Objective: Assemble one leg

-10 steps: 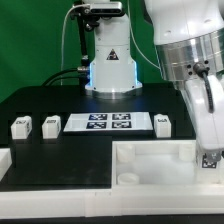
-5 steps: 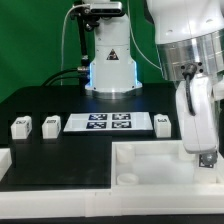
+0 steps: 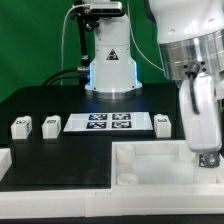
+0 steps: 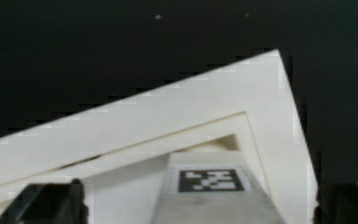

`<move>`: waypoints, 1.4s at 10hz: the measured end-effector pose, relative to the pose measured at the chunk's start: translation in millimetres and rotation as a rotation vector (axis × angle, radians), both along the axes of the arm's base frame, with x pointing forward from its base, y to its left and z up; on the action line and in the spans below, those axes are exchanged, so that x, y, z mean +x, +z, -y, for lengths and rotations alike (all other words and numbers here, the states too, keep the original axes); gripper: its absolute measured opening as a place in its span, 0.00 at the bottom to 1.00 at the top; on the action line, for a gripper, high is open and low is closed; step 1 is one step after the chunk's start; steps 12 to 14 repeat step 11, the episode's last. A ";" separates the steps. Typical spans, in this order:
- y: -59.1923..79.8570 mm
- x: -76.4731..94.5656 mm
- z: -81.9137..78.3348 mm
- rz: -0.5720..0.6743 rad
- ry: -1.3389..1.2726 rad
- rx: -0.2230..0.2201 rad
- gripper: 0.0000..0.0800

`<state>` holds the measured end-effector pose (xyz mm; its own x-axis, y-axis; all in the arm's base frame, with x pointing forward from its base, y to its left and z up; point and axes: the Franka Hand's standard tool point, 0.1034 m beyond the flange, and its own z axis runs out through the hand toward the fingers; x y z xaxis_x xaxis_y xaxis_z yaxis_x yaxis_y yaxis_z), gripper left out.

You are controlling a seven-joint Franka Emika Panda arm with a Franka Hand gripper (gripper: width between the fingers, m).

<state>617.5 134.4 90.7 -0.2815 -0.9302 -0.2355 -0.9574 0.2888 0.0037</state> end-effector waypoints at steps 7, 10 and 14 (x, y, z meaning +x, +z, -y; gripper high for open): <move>5.7 -3.3 -11.4 0.000 0.020 0.002 0.81; 5.5 -3.4 -11.7 0.000 0.021 0.002 0.81; 5.4 -3.5 -11.8 -0.001 0.021 0.002 0.81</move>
Offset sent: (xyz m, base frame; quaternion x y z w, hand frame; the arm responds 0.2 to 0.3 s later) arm 0.0000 0.0000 0.0000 0.0000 0.0000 0.0000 1.0000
